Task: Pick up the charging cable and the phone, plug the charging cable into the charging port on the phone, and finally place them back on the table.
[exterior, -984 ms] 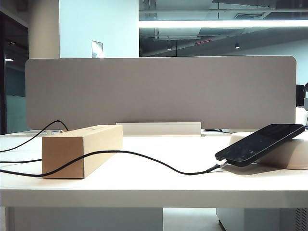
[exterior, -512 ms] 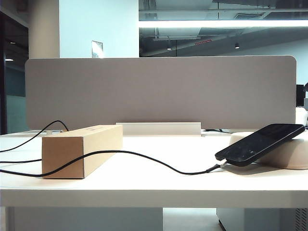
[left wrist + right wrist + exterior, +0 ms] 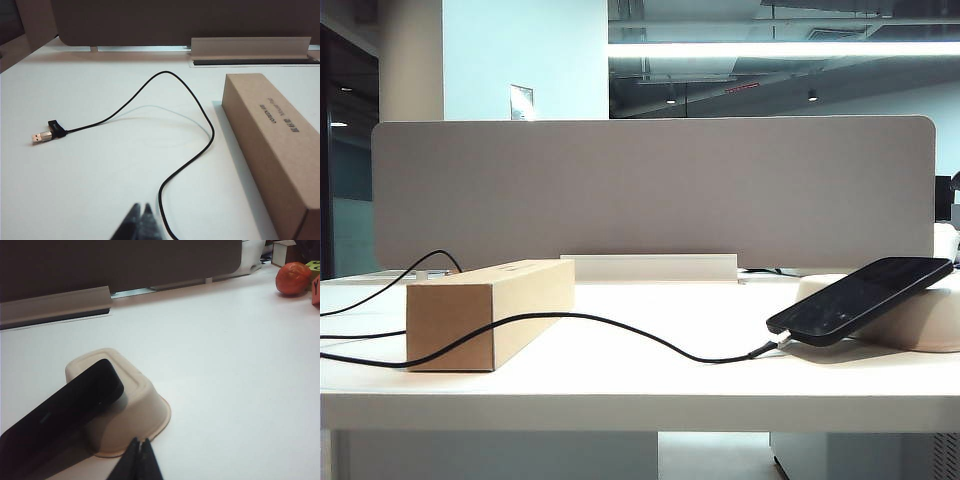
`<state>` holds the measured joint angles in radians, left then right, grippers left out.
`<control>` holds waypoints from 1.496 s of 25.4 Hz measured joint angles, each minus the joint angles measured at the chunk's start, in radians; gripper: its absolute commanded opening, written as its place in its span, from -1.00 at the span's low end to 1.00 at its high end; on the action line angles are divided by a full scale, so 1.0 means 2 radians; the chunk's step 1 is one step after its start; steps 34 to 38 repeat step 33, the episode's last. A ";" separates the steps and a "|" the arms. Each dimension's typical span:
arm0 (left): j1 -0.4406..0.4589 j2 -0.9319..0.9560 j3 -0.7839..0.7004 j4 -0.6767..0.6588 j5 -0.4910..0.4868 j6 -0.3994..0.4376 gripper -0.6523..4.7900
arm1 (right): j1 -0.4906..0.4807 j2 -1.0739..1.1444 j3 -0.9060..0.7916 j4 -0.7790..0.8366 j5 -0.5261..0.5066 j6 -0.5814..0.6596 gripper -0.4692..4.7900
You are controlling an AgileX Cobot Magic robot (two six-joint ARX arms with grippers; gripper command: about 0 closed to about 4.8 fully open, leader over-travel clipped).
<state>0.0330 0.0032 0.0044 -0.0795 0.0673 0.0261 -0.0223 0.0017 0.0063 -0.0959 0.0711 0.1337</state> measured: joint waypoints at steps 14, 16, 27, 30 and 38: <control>0.000 0.000 0.000 0.000 0.000 0.000 -0.78 | -0.006 0.000 0.000 -0.002 -0.011 -0.075 -0.82; 0.000 0.000 0.000 0.000 0.000 0.000 -0.78 | -0.006 0.000 0.000 -0.005 -0.011 -0.087 -0.82; 0.000 0.000 0.000 0.000 0.000 0.000 -0.78 | -0.005 0.000 0.000 -0.006 -0.012 -0.092 -0.82; 0.000 0.000 0.000 0.000 0.000 0.000 -0.78 | -0.005 0.000 0.000 -0.006 -0.012 -0.092 -0.82; 0.000 0.000 0.000 0.000 0.000 0.000 -0.78 | -0.005 0.000 0.000 -0.006 -0.012 -0.092 -0.82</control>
